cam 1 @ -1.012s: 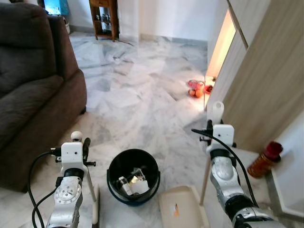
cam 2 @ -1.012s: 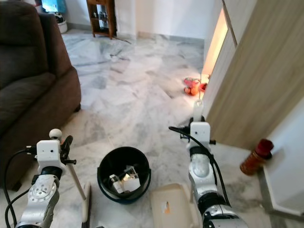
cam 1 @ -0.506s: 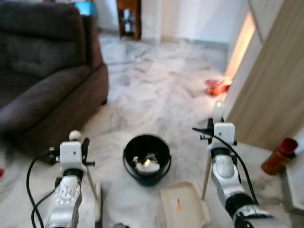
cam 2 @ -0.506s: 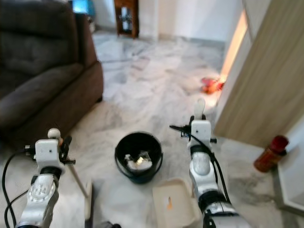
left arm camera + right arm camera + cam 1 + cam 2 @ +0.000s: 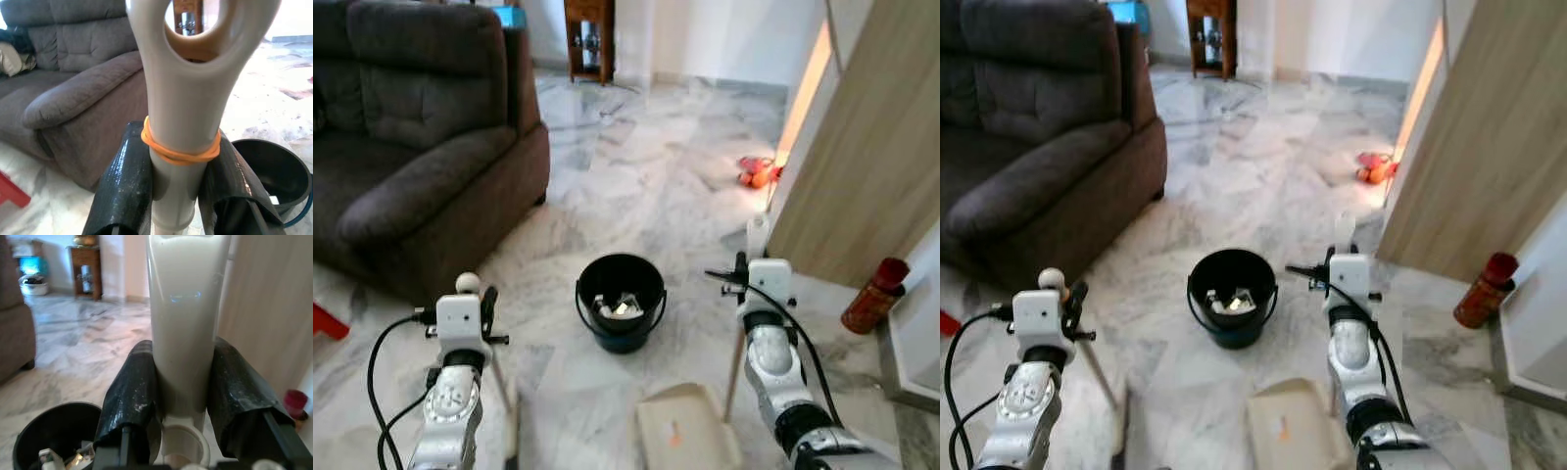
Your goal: Sweep floor
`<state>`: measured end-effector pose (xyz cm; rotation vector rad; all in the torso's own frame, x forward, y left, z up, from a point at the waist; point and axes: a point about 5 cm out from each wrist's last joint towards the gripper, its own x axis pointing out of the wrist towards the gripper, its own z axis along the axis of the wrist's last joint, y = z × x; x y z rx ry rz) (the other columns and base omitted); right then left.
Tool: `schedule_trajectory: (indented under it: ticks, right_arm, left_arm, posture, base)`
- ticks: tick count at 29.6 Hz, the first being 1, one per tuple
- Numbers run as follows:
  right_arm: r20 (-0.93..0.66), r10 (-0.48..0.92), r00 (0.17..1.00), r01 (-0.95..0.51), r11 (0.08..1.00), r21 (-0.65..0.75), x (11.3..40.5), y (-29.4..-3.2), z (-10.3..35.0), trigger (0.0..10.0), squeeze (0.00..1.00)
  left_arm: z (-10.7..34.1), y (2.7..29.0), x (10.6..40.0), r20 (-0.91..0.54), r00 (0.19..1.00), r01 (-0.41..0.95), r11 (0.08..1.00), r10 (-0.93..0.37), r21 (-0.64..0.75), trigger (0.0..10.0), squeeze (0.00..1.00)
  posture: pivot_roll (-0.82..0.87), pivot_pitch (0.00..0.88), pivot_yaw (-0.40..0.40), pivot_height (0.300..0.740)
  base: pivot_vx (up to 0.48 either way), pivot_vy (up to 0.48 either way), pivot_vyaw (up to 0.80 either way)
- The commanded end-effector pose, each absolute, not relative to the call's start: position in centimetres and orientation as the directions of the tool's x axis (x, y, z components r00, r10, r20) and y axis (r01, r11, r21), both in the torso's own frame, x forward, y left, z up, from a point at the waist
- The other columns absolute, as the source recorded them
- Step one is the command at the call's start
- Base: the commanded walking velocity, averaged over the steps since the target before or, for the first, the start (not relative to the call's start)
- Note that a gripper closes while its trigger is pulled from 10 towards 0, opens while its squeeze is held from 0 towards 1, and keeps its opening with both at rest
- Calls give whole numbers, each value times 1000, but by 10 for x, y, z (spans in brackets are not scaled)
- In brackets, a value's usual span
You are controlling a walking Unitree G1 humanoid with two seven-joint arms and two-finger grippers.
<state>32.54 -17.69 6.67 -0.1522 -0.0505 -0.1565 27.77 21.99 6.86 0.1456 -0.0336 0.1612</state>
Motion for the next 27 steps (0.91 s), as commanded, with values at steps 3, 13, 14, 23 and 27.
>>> schedule_trajectory:
  ticks: [3, 13, 14, 23, 27]
  right_arm:
    - [109, -133, 985, 148, 979, -142, 332, -173, 78, 10000, 0]
    - [75, -131, 989, 139, 983, -119, 332, -172, 74, 10000, 0]
    - [73, -132, 989, 140, 983, -117, 332, -172, 74, 10000, 0]
    - [61, -131, 990, 137, 983, -124, 332, -174, 73, 10000, 0]
    - [56, -127, 990, 134, 983, -126, 332, -173, 73, 10000, 0]
  left_arm:
    - [78, 222, 283, 85, 984, -169, 975, 158, 145, 10000, 0]
    - [78, 221, 283, 84, 983, -174, 974, 163, 145, 10000, 0]
    - [77, 221, 283, 84, 983, -173, 974, 163, 145, 10000, 0]
    - [78, 220, 285, 78, 983, -175, 972, 164, 154, 10000, 0]
    - [77, 220, 285, 75, 983, -177, 969, 166, 172, 10000, 0]
  posture:
    - [102, 0, -7, 740]
    - [109, 0, -13, 740]
    - [108, 0, -14, 740]
    - [110, 0, -20, 740]
    - [112, 0, -23, 740]
  base:
    - [0, 0, 0]
    - [0, 0, -204]
    - [0, 0, -800]
    - [0, 0, -800]
    - [0, 0, -800]
